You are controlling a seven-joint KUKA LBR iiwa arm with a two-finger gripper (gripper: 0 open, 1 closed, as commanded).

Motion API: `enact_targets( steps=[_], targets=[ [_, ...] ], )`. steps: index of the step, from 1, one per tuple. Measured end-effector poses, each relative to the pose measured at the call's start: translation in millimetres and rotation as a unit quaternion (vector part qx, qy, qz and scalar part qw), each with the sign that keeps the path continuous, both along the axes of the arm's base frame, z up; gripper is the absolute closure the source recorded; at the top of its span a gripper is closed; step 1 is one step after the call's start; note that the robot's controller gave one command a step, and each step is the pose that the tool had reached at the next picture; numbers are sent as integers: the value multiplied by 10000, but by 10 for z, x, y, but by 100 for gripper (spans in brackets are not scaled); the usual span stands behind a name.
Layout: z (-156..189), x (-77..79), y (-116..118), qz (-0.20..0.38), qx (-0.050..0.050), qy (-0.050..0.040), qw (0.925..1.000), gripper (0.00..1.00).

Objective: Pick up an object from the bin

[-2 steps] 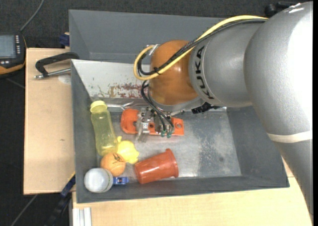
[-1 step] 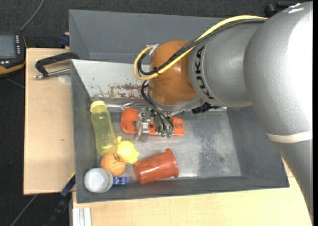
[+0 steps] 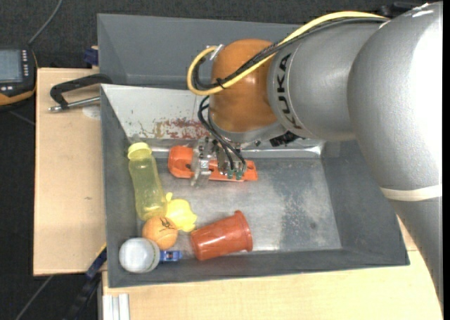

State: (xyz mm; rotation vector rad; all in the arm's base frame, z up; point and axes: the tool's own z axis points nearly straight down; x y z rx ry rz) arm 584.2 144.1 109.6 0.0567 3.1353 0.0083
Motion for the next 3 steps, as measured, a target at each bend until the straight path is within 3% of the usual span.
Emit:
enact_targets(
  steps=[1, 2, 3],
  targets=[
    [107, 88, -147, 70, 6, -12, 10000, 100],
    [595, 4, -81, 23, 3, 2, 10000, 100],
    [1052, 82, 35, 199, 14, -31, 9998, 100]
  ],
)
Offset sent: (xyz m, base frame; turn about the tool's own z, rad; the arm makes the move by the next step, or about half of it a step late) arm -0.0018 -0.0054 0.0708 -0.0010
